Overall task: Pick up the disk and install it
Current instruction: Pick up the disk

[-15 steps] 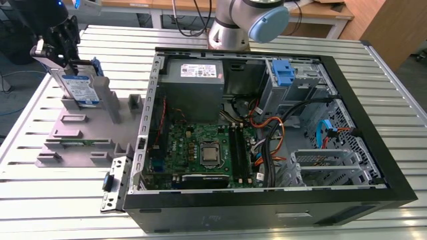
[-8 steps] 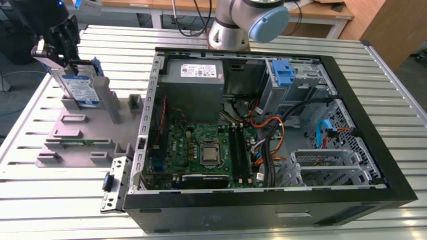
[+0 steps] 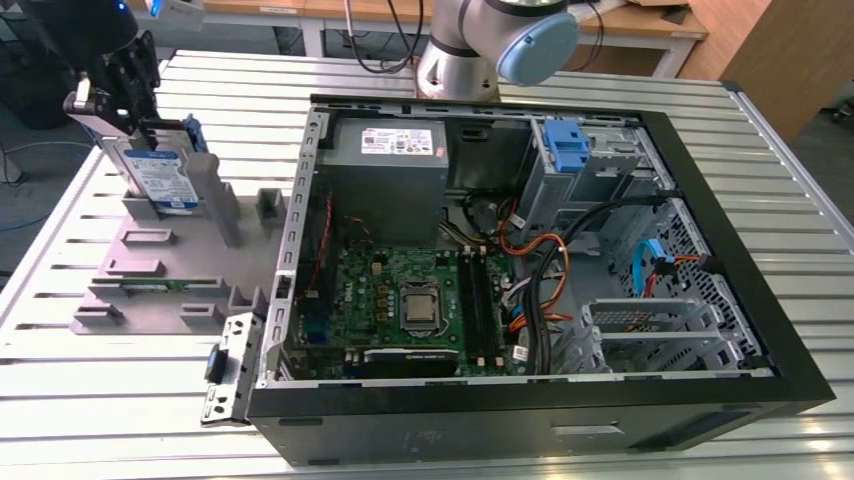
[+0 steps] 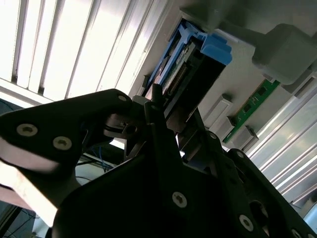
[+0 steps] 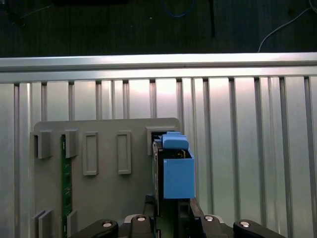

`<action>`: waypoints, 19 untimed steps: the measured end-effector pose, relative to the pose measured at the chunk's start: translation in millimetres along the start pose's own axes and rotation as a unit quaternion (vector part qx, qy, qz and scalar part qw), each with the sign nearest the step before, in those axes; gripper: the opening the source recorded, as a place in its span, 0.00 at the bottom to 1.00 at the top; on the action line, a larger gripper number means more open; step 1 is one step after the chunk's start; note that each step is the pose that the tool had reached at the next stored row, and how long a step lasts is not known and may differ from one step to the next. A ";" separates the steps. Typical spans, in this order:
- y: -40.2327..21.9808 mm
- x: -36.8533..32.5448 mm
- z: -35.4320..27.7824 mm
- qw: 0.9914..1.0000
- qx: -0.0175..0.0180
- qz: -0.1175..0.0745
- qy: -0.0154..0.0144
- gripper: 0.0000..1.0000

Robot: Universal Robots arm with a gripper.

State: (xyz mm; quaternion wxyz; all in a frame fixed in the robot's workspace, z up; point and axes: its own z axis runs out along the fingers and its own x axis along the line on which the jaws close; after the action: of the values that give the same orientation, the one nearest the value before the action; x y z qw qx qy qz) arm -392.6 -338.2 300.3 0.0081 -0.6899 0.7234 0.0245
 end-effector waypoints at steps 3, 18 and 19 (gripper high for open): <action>-0.3 0.0 0.1 1.000 0.000 -0.001 0.000 0.36; -0.5 0.0 0.1 1.000 0.000 -0.007 0.000 0.35; -0.5 0.0 -0.2 1.000 0.000 -0.007 0.000 0.35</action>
State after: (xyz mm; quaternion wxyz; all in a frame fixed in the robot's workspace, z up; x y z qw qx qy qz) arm -392.1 -338.2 300.5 0.0080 -0.6949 0.7186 0.0246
